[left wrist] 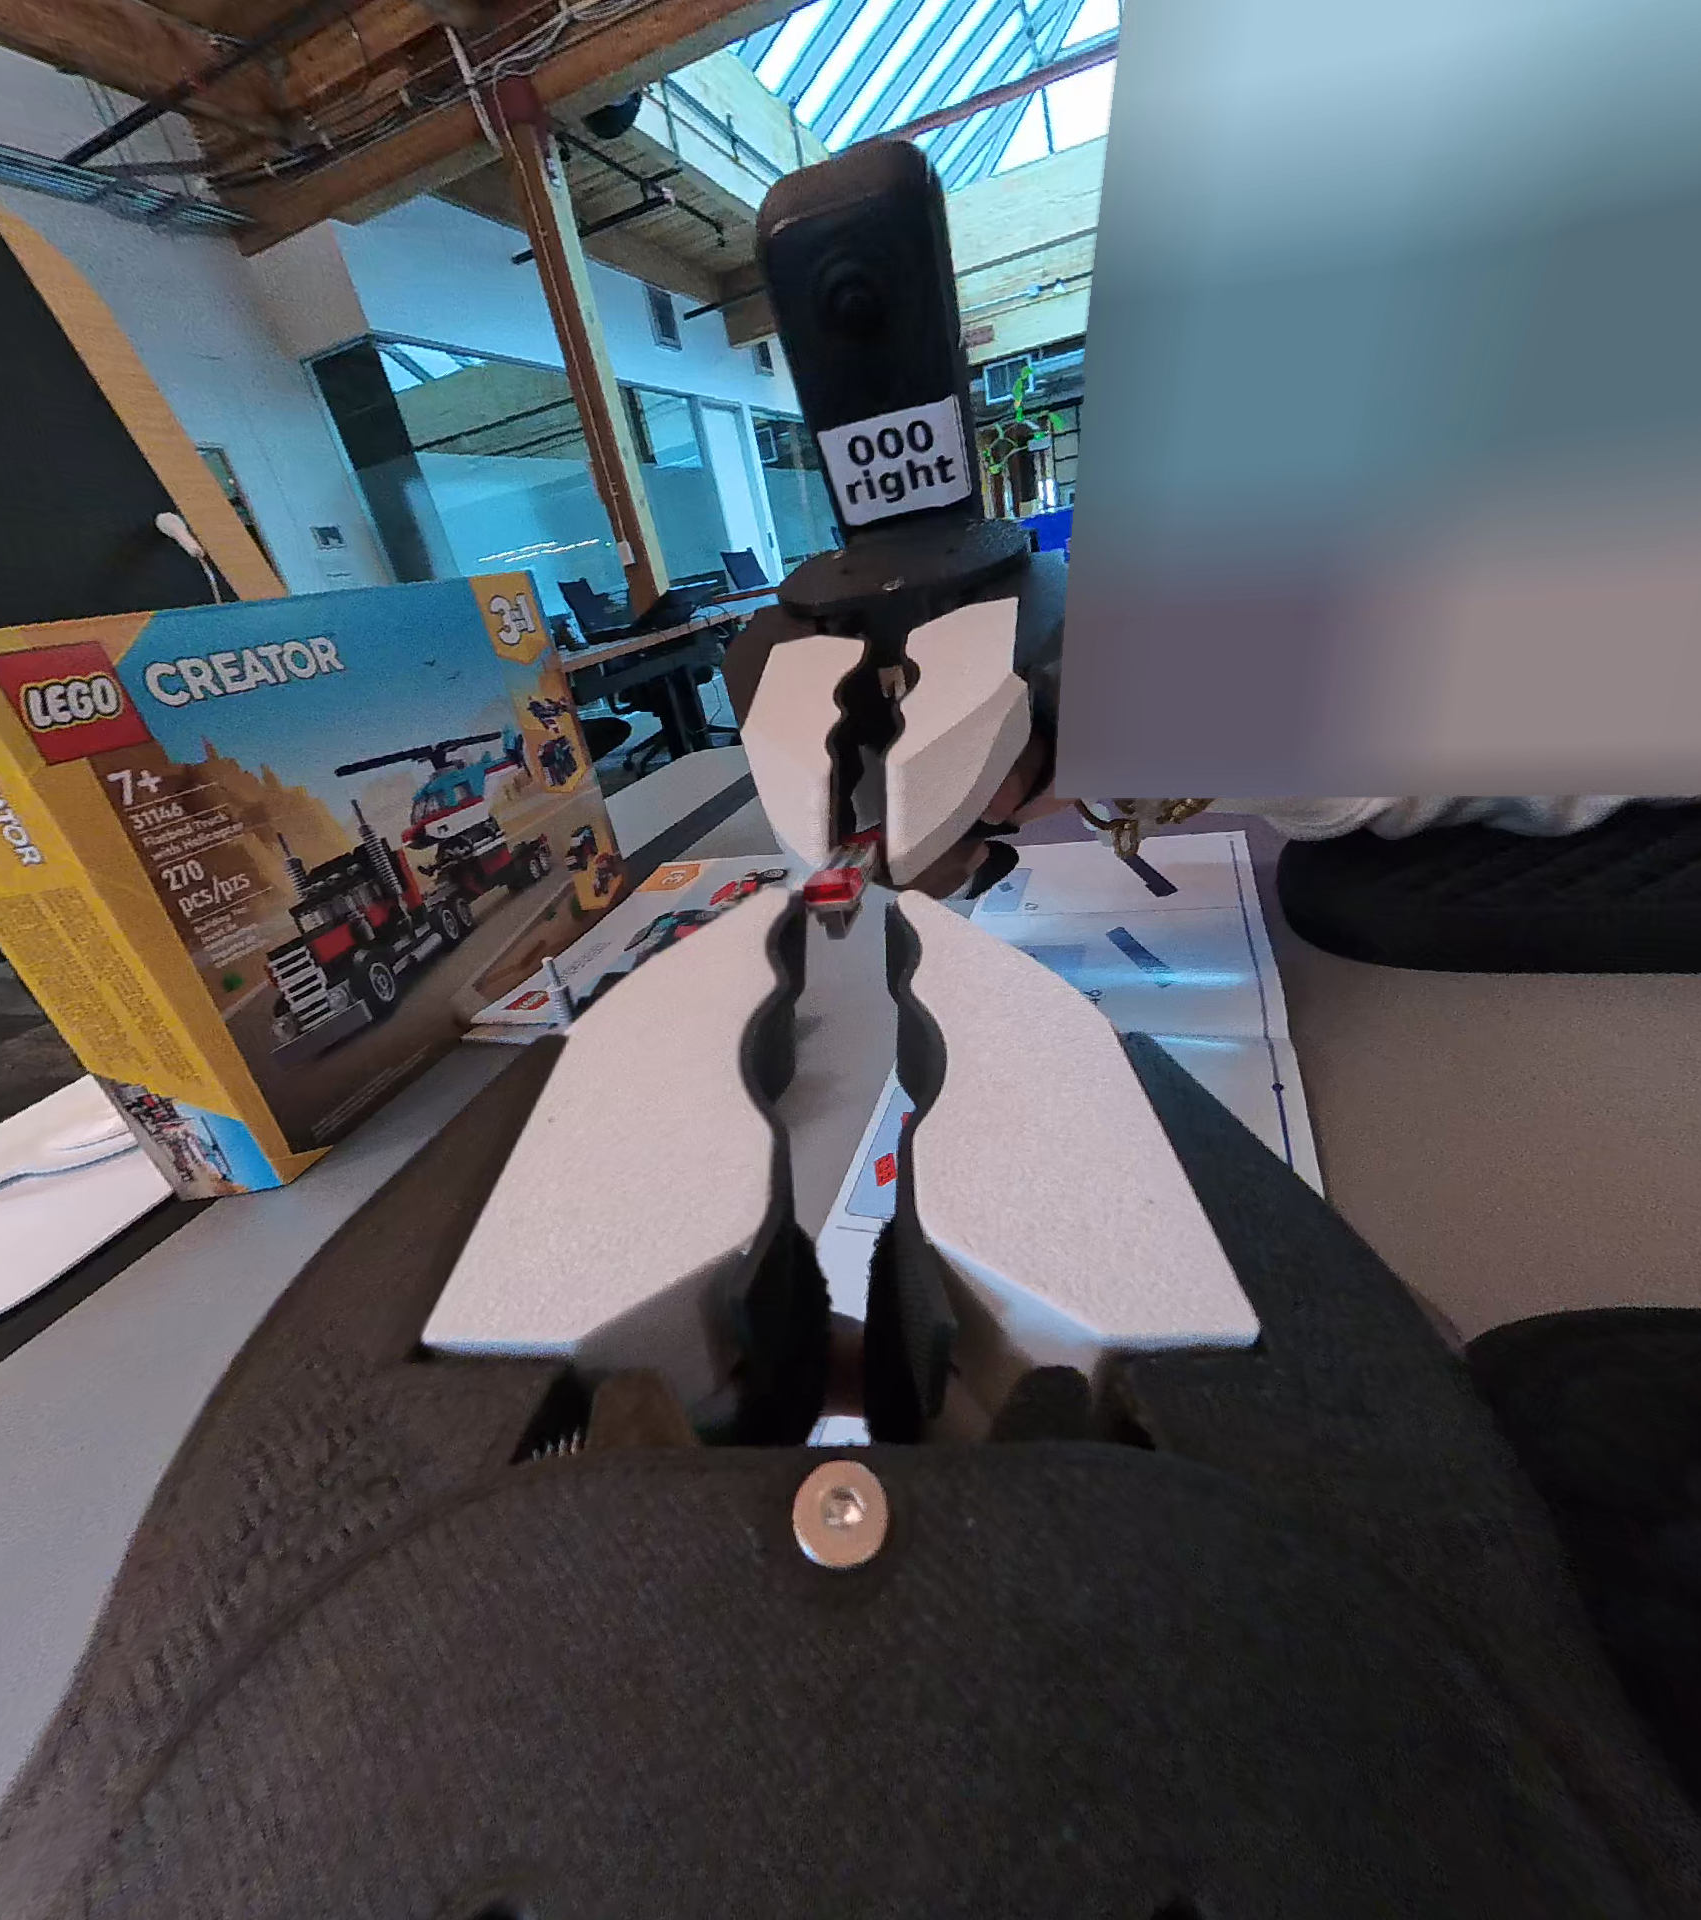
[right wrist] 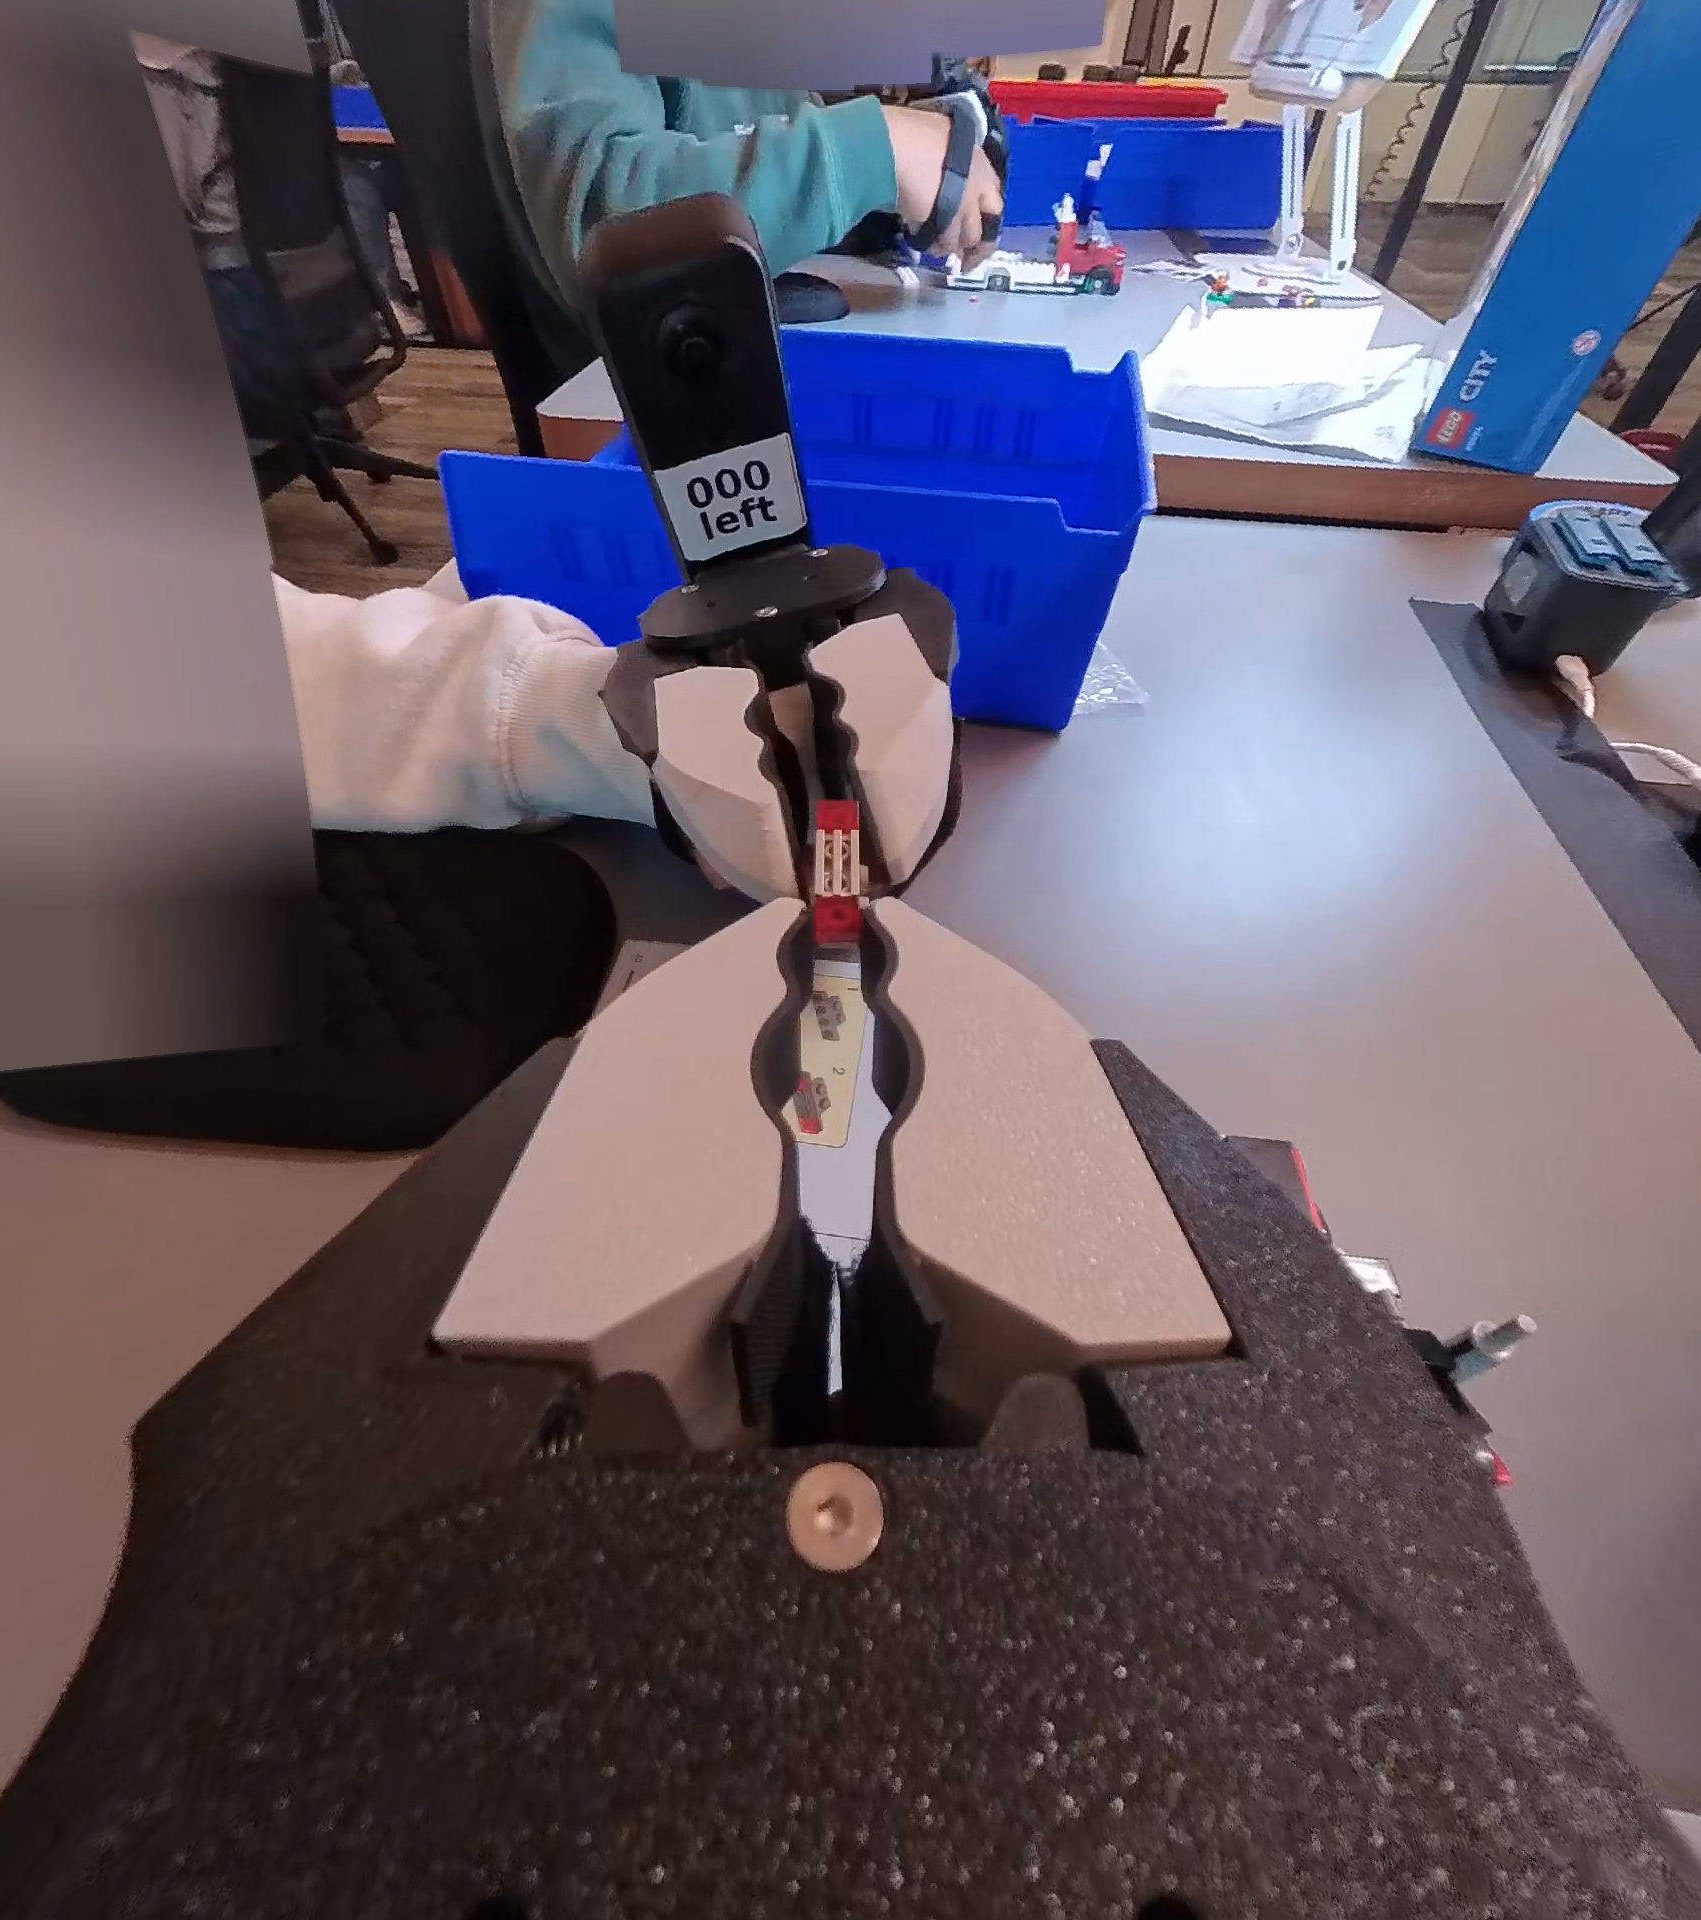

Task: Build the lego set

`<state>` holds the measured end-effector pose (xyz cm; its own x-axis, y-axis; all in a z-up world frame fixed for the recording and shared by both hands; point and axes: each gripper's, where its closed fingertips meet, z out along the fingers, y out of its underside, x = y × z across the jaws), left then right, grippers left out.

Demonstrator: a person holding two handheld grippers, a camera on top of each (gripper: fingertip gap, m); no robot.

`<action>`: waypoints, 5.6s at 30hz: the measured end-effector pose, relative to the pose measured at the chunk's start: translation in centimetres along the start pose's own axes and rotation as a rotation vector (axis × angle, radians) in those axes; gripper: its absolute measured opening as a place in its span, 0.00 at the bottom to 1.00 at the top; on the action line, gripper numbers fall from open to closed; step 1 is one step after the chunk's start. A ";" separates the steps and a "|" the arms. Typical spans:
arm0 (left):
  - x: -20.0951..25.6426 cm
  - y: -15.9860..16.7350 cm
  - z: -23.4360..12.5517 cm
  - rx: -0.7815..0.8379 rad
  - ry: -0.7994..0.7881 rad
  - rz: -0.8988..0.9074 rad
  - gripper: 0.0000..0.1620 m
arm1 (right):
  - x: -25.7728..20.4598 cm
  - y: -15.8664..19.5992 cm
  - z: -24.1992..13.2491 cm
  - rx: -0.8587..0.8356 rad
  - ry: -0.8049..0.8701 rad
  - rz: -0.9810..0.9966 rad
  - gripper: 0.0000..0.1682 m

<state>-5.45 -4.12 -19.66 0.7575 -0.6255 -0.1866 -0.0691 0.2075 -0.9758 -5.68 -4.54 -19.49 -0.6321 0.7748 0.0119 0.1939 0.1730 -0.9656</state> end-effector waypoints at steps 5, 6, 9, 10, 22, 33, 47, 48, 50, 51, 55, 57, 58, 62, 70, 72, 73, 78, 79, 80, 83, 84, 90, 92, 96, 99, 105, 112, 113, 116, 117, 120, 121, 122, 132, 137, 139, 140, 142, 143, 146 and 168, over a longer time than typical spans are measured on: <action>0.1 -0.1 0.0 -0.005 0.004 0.015 0.05 | -0.3 0.1 0.2 0.002 -0.023 0.013 0.05; 0.1 -0.1 0.0 -0.005 0.006 0.013 0.04 | -0.2 0.1 0.2 0.001 -0.019 0.018 0.05; -0.1 -0.1 -0.1 -0.007 -0.008 0.016 0.04 | 0.1 0.2 -0.2 -0.019 0.002 0.047 0.15; -0.4 0.0 -0.2 -0.012 -0.025 0.020 0.04 | 0.2 0.6 -0.5 -0.057 0.012 0.071 0.20; -2.8 -0.2 -1.4 0.006 -0.166 0.026 0.04 | -6.6 11.8 -4.1 -0.810 -0.030 0.459 0.31; -3.0 -0.3 -1.7 0.003 -0.177 0.027 0.04 | -3.3 10.8 0.7 -0.788 -0.029 0.327 0.28; -2.9 -0.1 -1.6 -0.002 -0.176 0.027 0.03 | -4.8 11.7 -0.7 -0.907 -0.393 -0.484 0.10; -2.9 -0.1 -1.6 -0.002 -0.176 0.027 0.03 | -4.7 11.8 -0.7 -0.904 -0.404 -0.495 0.10; -2.9 -0.1 -1.6 -0.002 -0.175 0.027 0.03 | -4.1 11.7 -0.9 -0.904 -0.384 -0.490 0.14; -2.9 -0.1 -1.6 -0.002 -0.174 0.027 0.03 | -3.9 11.3 -0.9 -0.880 -0.356 -0.459 0.20; -2.7 -0.1 -1.4 -0.004 -0.160 0.029 0.03 | -2.0 8.4 -1.1 -0.652 -0.160 -0.247 0.20; -2.5 -0.1 -1.2 -0.002 -0.151 0.033 0.03 | -0.4 6.8 -1.6 -0.507 -0.036 -0.067 0.19; -2.3 -0.1 -1.1 -0.001 -0.144 0.033 0.03 | 0.0 5.5 -1.6 -0.391 -0.006 0.027 0.19; -1.9 0.0 -0.7 -0.005 -0.126 0.039 0.03 | 1.1 0.2 -2.4 -0.011 0.077 0.122 0.16; -3.5 0.5 -0.4 -0.250 -0.397 0.556 0.03 | 2.1 -1.4 -1.1 0.057 0.149 0.402 0.31; -3.5 1.0 0.0 -0.307 -0.417 0.656 0.03 | 2.9 -0.5 -0.5 0.037 0.179 0.436 0.33; -3.5 1.3 0.1 -0.334 -0.426 0.697 0.03 | 3.1 0.1 -0.3 0.004 0.192 0.433 0.33; -3.3 1.8 0.4 -0.388 -0.419 0.798 0.03 | 3.2 1.4 0.4 -0.064 0.209 0.460 0.31; -3.2 1.8 0.5 -0.393 -0.417 0.807 0.03 | 3.2 1.7 0.6 -0.077 0.207 0.463 0.30; -3.2 1.8 0.5 -0.399 -0.415 0.816 0.03 | 3.1 1.9 0.7 -0.089 0.204 0.463 0.30; -3.2 2.0 0.6 -0.417 -0.411 0.837 0.03 | 2.8 1.8 1.0 -0.082 0.188 0.442 0.23; -3.2 2.0 0.6 -0.417 -0.409 0.839 0.03 | 2.8 1.8 0.9 -0.080 0.187 0.436 0.22; -2.5 1.8 0.9 -0.348 -0.335 0.696 0.04 | 2.4 1.6 0.4 -0.071 0.158 0.408 0.20; -2.6 1.7 0.7 -0.344 -0.336 0.692 0.04 | 2.5 1.5 0.6 -0.065 0.163 0.418 0.20; -3.4 1.8 0.5 -0.406 -0.409 0.795 0.03 | 3.2 1.4 0.6 -0.049 0.237 0.414 0.27; -3.5 1.8 0.5 -0.426 -0.435 0.843 0.03 | 3.5 1.5 0.7 -0.049 0.290 0.369 0.26; -3.1 1.4 0.7 -0.398 -0.422 0.855 0.03 | 3.1 1.1 0.8 -0.009 0.219 0.399 0.23; -2.9 1.4 0.7 -0.394 -0.416 0.862 0.03 | 2.8 1.1 0.8 0.010 0.193 0.390 0.20; -2.8 1.4 0.8 -0.386 -0.407 0.849 0.03 | 2.8 1.1 0.7 0.005 0.190 0.379 0.20; -2.4 1.9 1.1 -0.356 -0.331 0.664 0.05 | 2.7 1.1 -0.3 -0.009 0.190 0.333 0.20; -2.3 2.3 1.1 -0.360 -0.296 0.538 0.06 | 2.6 0.9 -0.9 -0.001 0.183 0.313 0.20; -1.7 3.7 0.8 -0.431 -0.161 0.068 0.16 | 2.4 1.6 -3.3 -0.014 0.198 0.268 0.20; -1.4 4.1 0.5 -0.473 -0.121 -0.072 0.18 | 2.1 1.8 -4.1 -0.007 0.195 0.252 0.20; -1.3 4.5 0.0 -0.519 -0.107 -0.178 0.20 | 2.0 1.9 -4.9 0.009 0.199 0.245 0.20; -3.6 4.0 -2.3 -0.382 -0.189 -0.589 0.32 | -0.4 1.4 -7.6 0.302 -0.009 0.231 0.20; -2.2 4.5 -1.6 -0.485 -0.156 -0.531 0.33 | -0.9 2.1 -7.2 0.300 -0.046 0.228 0.20; 0.0 4.7 -0.7 -0.563 -0.085 -0.520 0.33 | -1.2 1.8 -7.4 0.319 -0.069 0.216 0.20; 1.3 5.1 -0.3 -0.617 -0.054 -0.506 0.33 | -1.4 1.8 -7.4 0.324 -0.076 0.207 0.20; 3.6 6.2 0.2 -0.743 -0.013 -0.467 0.31 | -1.5 1.6 -7.7 0.337 -0.081 0.191 0.20; 4.5 6.8 0.4 -0.800 -0.010 -0.449 0.31 | -1.6 1.5 -7.9 0.350 -0.090 0.186 0.20; 6.2 8.4 1.1 -0.909 -0.029 -0.406 0.31 | -2.2 1.2 -8.1 0.375 -0.124 0.169 0.20; 5.7 9.7 2.5 -1.007 -0.140 -0.412 0.23 | -2.6 1.5 -7.7 0.340 -0.128 0.137 0.20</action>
<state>-0.20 -3.81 -29.92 0.9069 -0.4016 0.1272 -0.2440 -0.7469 -0.6185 2.04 -1.65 -18.96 -0.7103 0.6908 -0.1348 0.0365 -0.1550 -0.9872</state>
